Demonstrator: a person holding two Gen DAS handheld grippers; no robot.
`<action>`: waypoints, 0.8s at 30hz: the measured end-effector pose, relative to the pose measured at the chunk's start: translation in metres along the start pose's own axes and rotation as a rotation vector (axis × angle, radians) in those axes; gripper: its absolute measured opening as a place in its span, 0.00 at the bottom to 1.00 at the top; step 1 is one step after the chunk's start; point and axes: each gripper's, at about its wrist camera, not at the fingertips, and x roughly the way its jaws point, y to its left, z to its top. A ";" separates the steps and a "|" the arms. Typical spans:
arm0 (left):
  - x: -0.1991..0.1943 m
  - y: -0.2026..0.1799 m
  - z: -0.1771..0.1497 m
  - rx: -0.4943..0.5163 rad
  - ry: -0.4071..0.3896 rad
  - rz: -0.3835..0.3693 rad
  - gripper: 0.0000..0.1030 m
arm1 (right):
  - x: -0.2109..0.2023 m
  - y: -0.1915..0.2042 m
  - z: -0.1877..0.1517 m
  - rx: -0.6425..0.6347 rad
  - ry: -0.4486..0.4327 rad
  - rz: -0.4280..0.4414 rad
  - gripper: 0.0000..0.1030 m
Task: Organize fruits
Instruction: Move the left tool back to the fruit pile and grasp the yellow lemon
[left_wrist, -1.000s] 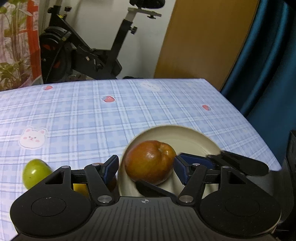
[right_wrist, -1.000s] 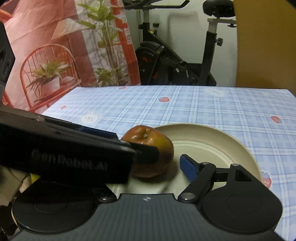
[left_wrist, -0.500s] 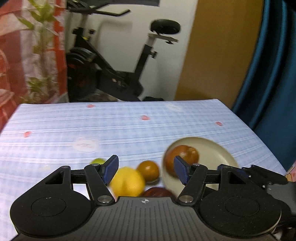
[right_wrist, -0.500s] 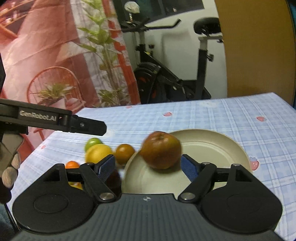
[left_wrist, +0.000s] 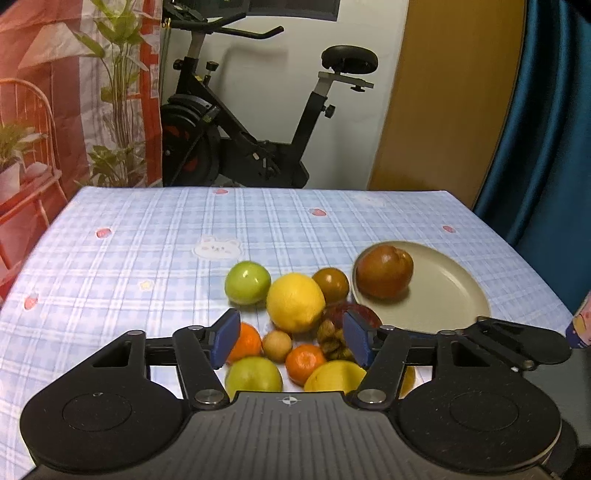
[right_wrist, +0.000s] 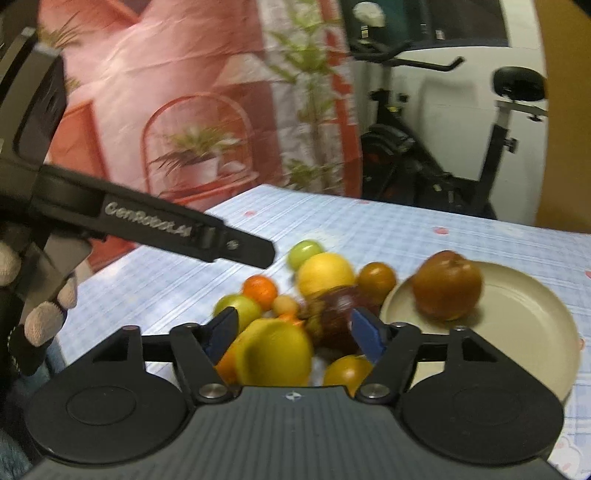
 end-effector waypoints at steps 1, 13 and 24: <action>0.000 0.000 -0.001 -0.006 0.004 -0.011 0.54 | 0.002 0.003 -0.002 -0.015 0.007 0.006 0.61; 0.026 0.002 -0.030 -0.077 0.100 -0.118 0.46 | 0.010 0.015 -0.014 -0.054 0.069 0.060 0.46; 0.026 0.017 -0.041 -0.146 0.092 -0.168 0.45 | 0.013 0.006 -0.019 -0.033 0.097 0.047 0.48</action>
